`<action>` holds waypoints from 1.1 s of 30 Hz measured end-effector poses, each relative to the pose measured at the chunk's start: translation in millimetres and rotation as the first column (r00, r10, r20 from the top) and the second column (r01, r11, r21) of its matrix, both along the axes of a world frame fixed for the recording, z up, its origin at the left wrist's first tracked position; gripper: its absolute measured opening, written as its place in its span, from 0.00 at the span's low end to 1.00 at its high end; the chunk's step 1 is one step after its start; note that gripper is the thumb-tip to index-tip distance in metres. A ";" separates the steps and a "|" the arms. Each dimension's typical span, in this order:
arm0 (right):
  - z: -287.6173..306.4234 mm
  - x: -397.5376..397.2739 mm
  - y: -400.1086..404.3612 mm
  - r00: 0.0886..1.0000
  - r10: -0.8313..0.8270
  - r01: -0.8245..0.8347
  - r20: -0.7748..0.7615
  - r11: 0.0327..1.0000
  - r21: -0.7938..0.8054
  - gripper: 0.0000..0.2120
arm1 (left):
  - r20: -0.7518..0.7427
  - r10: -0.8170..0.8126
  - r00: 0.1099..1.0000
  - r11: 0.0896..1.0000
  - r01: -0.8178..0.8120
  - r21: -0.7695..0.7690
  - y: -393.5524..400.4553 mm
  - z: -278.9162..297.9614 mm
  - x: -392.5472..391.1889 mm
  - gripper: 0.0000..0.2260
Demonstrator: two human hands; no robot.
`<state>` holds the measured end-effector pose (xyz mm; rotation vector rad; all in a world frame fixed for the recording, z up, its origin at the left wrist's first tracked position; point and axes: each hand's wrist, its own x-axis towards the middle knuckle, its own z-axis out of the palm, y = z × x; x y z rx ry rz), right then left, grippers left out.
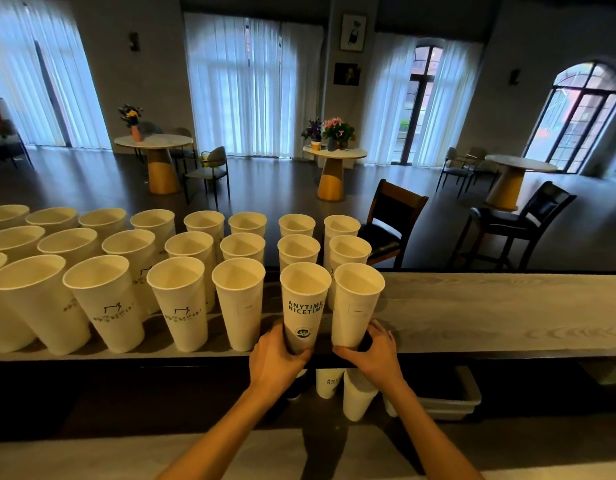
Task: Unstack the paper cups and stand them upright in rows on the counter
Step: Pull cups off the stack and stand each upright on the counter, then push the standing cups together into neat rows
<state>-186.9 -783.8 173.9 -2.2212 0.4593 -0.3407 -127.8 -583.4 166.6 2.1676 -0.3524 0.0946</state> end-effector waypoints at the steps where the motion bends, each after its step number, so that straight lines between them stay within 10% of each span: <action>1: -1.4 0.0 0.0 1.000 -0.007 0.007 -0.004 1.000 0.002 0.36 | -0.005 -0.004 1.000 1.000 0.004 -0.003 -0.5 0.0 0.2 0.27; 12: -26.3 -19.2 50.3 0.933 -0.351 0.342 0.078 0.934 0.107 0.44 | -0.096 -0.080 0.992 0.996 0.082 0.021 23.4 -10.2 -6.6 0.34; 19: -20.5 -45.4 126.5 0.758 -0.632 0.584 0.161 0.768 0.264 0.28 | -0.081 -0.119 0.990 0.993 0.118 -0.009 85.7 -23.0 -22.9 0.32; 28: -24.8 -33.5 213.8 0.911 -0.401 0.378 0.096 0.906 0.191 0.11 | -0.024 0.061 0.998 0.995 -0.063 -0.080 187.7 -20.2 -13.0 0.17; 33: -14.9 -4.5 245.7 0.969 -0.245 0.246 -0.019 0.963 0.107 0.40 | -0.042 0.074 0.996 0.994 -0.077 -0.076 219.4 -6.9 4.2 0.22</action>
